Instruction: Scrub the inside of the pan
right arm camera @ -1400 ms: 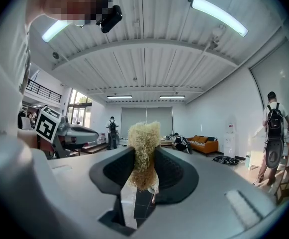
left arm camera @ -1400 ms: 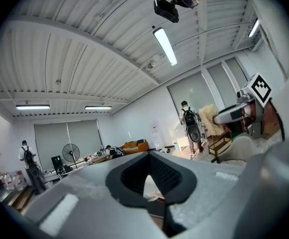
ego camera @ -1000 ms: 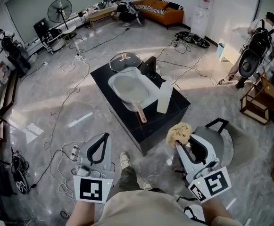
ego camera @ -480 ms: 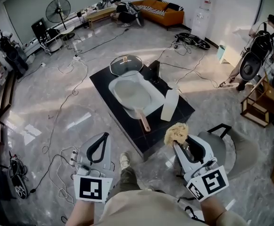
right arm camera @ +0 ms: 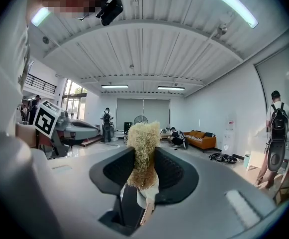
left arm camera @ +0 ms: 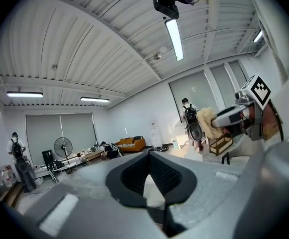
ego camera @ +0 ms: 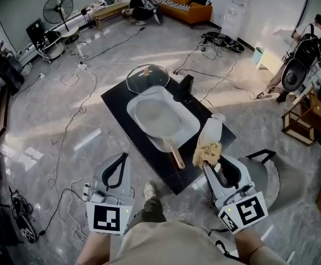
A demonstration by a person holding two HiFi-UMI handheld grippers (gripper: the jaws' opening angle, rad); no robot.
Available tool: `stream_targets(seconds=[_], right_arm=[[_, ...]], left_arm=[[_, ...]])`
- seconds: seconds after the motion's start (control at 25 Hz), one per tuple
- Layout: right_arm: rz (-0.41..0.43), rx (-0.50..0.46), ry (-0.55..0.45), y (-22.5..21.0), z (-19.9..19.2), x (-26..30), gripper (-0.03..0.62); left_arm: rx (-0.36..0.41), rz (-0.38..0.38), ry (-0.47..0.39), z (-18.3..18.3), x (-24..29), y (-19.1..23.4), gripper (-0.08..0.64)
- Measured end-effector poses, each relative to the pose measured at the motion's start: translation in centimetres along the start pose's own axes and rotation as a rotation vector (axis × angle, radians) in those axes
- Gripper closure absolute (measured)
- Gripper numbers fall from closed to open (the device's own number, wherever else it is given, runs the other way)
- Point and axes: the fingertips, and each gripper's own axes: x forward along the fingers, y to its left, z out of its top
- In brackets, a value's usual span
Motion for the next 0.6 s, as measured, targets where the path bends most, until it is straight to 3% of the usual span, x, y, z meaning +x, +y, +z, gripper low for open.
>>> stream_targets(seconds=[0.6], right_arm=[[-0.173, 0.021, 0.052, -1.6, 1.8, 13.6, 0.462]], left_arm=[[-0.002, -0.194, 0.039, -2.3, 12.0, 9.9, 0.558]])
